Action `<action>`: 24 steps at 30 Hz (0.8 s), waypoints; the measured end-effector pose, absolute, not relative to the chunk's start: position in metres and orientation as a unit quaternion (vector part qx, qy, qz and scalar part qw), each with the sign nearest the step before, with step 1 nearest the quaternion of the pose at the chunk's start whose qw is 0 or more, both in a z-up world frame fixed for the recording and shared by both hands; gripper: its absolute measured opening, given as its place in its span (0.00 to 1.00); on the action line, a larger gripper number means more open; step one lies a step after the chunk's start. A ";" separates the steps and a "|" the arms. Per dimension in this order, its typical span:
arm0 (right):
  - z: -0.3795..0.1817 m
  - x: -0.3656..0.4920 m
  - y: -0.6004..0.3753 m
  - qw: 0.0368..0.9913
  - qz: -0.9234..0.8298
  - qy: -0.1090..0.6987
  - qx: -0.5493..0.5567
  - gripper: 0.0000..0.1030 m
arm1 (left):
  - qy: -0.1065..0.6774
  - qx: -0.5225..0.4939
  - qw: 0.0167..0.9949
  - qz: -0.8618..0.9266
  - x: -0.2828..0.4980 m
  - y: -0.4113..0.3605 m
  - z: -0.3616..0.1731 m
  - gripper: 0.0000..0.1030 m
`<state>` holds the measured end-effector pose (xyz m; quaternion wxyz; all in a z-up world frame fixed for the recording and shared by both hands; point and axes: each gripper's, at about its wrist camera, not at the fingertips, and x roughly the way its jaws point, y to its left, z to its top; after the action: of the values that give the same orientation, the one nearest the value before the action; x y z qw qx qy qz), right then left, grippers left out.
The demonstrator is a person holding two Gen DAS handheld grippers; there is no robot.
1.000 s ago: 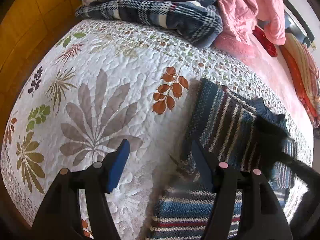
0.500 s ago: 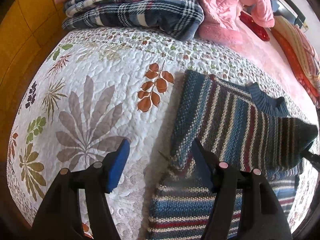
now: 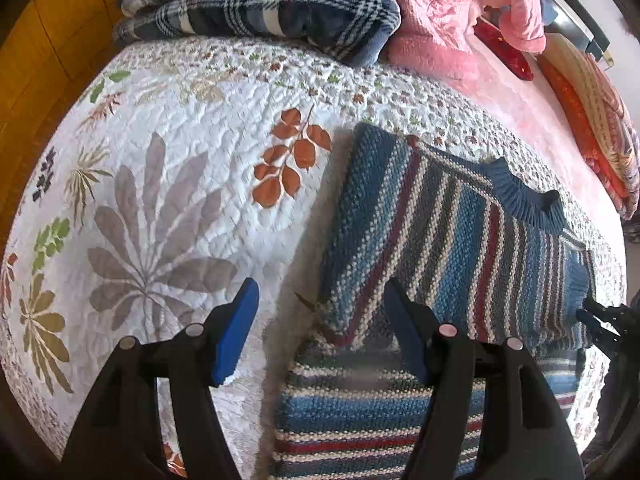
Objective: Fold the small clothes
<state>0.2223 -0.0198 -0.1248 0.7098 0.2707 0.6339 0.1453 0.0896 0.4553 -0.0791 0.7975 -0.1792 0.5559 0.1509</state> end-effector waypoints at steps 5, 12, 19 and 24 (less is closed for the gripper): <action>-0.116 0.218 -0.016 0.724 0.136 0.636 0.229 0.00 | 0.566 -0.167 0.794 0.149 0.090 0.452 -0.085 0.63; -0.110 0.209 -0.023 0.749 0.125 0.628 0.170 0.00 | 0.585 -0.128 0.787 0.149 0.093 0.442 -0.095 0.63; -0.080 0.202 0.023 0.766 0.192 0.598 0.135 0.11 | 0.545 -0.148 0.819 0.097 0.099 0.420 -0.077 0.66; -0.102 0.207 0.041 0.755 0.167 0.623 0.117 0.12 | 0.579 -0.114 0.804 0.077 0.103 0.400 -0.104 0.66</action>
<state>0.2074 0.0408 -0.1021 0.7551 0.1174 0.6231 0.1670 0.1033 0.4004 -0.1036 0.8039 -0.1139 0.5787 0.0772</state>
